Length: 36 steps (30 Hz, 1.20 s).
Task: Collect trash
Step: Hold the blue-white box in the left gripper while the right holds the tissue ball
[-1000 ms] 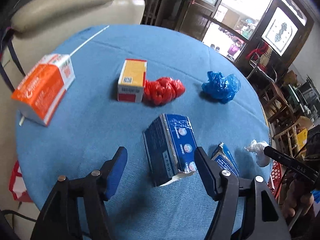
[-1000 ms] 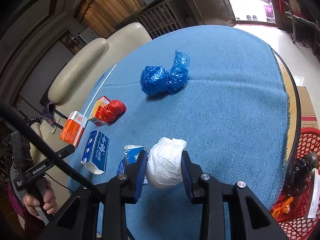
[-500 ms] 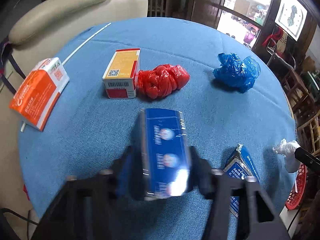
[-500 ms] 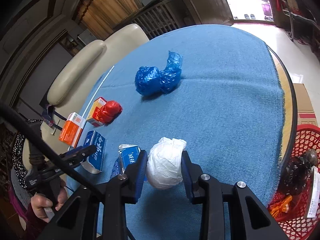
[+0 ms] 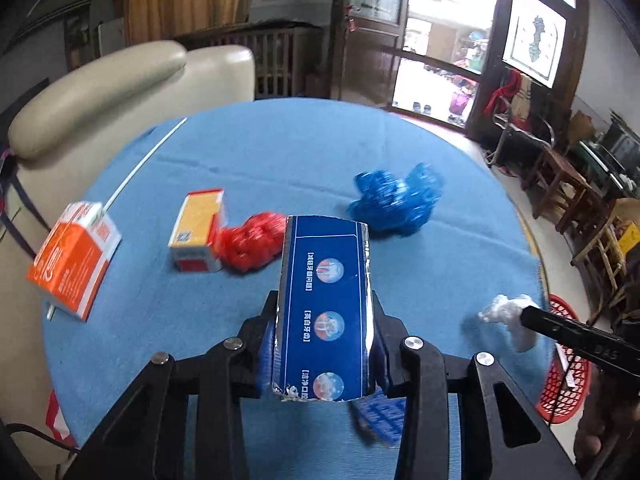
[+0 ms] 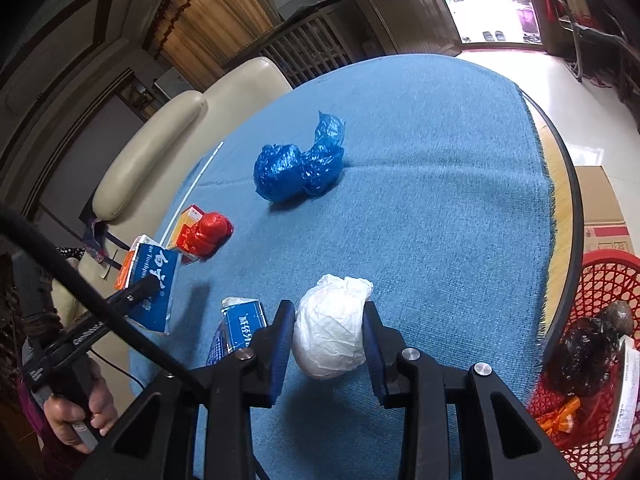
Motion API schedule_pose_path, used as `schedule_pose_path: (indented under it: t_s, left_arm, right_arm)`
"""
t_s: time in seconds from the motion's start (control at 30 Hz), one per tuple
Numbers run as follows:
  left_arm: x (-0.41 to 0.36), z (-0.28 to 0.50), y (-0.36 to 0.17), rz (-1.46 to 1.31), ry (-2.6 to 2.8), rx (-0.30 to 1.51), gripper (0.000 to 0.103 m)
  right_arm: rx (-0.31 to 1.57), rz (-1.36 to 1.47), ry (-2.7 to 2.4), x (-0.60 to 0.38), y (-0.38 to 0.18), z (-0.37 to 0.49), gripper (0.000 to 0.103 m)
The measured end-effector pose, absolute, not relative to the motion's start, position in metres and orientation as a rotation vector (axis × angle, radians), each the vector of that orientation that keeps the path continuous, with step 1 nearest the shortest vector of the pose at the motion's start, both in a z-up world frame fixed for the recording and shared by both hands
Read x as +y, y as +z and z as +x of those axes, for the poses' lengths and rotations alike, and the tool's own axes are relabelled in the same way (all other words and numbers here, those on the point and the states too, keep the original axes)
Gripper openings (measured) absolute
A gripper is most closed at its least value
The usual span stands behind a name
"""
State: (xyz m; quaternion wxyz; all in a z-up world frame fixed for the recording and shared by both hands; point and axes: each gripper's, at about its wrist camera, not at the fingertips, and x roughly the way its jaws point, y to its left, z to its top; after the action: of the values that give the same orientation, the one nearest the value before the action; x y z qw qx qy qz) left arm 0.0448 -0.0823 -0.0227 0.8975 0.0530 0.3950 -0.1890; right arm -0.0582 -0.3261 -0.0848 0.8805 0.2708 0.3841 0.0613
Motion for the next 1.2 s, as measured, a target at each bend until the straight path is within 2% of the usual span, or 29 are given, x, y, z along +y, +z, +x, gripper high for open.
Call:
schedule_pose_path:
  t_s: [0.27,0.57,1.2]
  left_arm:
    - [-0.132,0.007,-0.009,0.159,-0.552,0.728,0.041]
    - [-0.143,0.000,-0.023,0.183,-0.650,0.735,0.041]
    - [-0.096,0.029,-0.031,0.228,-0.620,0.669,0.041]
  right_arm:
    - [0.732,0.580,0.066,-0.359,-0.076,-0.083,0.036]
    - [0.790,0.575,-0.025,-0.374,-0.086,-0.086,0.036]
    - [0.883,0.371,0.045,-0.274,-0.075,-0.006,0.036]
